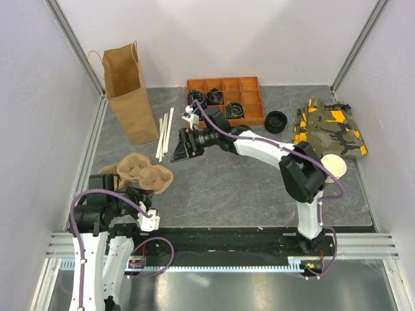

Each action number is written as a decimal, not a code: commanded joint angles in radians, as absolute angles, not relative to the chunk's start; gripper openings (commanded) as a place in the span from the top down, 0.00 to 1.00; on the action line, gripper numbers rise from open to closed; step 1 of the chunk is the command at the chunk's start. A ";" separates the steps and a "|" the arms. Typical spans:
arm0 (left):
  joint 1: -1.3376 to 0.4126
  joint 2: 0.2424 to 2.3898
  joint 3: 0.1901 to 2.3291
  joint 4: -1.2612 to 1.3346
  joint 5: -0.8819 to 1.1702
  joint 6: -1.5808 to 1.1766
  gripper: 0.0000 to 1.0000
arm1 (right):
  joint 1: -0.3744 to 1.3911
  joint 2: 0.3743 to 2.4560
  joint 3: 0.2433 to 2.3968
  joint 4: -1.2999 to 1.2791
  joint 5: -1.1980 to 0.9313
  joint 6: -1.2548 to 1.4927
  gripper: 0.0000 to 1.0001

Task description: Pack the takeout coffee

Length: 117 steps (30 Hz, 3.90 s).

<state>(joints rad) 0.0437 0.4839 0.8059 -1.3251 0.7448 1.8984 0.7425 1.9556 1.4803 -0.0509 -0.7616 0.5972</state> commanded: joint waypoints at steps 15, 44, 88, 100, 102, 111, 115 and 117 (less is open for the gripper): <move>0.044 0.568 0.712 -1.382 0.874 2.465 0.98 | 0.856 2.126 1.614 -0.008 -0.856 0.621 0.74; 0.046 0.869 1.264 -0.839 0.697 0.453 0.19 | 0.522 1.424 1.108 -0.319 -0.683 0.244 1.00; 0.067 1.508 1.756 -0.655 0.311 0.868 0.98 | 0.158 1.207 1.304 -0.586 -0.626 0.213 1.00; 0.015 1.395 1.893 -0.653 0.362 0.862 0.98 | 0.121 1.132 1.240 -0.800 -0.514 0.021 1.00; -0.021 1.365 1.879 -0.663 0.364 0.859 0.98 | 0.121 1.135 1.230 -0.862 -0.522 -0.078 1.00; -0.069 1.237 1.872 -0.670 0.465 0.769 0.98 | 0.121 1.054 1.059 -0.836 -0.388 0.050 1.00; -0.090 1.181 1.821 -0.684 0.517 0.759 0.98 | 0.118 1.029 1.071 -0.825 -0.276 0.110 1.00; -0.110 1.163 1.806 -0.686 0.523 0.747 0.98 | 0.118 1.023 1.080 -0.839 -0.244 0.162 1.00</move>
<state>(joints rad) -0.0837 1.1957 1.8366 -0.6868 0.4553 0.8047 0.1211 1.0664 1.0649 -0.8810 -0.3489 0.0509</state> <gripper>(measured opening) 0.025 0.018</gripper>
